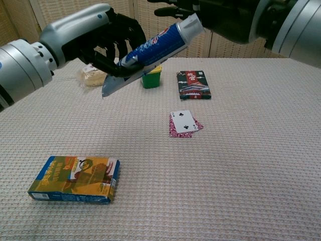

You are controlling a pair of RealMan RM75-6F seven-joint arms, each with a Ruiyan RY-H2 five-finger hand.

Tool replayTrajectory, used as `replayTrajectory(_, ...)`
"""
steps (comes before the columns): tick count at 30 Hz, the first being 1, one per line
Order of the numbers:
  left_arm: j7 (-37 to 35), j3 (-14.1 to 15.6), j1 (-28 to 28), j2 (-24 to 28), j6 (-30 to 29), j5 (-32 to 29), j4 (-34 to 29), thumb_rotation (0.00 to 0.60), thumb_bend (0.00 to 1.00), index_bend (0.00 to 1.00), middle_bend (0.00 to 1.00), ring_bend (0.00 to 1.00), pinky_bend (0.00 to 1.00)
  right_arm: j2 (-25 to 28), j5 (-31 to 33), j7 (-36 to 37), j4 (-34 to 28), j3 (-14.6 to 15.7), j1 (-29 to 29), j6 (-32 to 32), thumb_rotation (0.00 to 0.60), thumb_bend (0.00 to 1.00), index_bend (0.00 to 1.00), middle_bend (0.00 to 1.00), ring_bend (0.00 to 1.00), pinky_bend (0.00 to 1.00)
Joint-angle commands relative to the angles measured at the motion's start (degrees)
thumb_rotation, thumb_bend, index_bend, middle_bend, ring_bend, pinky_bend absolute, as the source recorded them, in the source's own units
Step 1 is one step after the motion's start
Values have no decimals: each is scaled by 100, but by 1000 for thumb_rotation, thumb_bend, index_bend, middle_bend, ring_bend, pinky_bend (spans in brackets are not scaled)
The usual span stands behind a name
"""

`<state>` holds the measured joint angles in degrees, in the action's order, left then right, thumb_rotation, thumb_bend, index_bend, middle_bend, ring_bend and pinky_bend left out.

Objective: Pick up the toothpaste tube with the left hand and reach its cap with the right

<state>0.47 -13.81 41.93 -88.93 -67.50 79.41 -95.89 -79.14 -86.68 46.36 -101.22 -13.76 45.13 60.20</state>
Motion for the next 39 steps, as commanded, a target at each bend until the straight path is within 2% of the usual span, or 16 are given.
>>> replayTrajectory(1, 12, -11, 2, -15, -23, 15, 0, 600, 818, 772, 878, 769, 721, -52, -28, 110, 23, -2, 36, -4, 381, 122, 0, 0, 0, 0)
replayTrajectory(20, 85, -35, 5, -3, 34, -84, -23, 600, 817, 779, 884, 770, 721, -147, 41, 17, 93, 15, 81, -9, 378, 122, 0, 0, 0, 0)
replayTrajectory(34, -69, 62, -103, 37, 0, -51, 190, 600, 817, 778, 884, 760, 721, 348, -77, 274, -32, -41, -143, 335, 376, 123, 0, 0, 0, 0)
replayTrajectory(39, 30, 95, -101, 106, 156, -189, 339, 600, 817, 778, 884, 760, 721, 548, -130, 281, -52, -21, -237, 438, 375, 122, 0, 0, 0, 0)
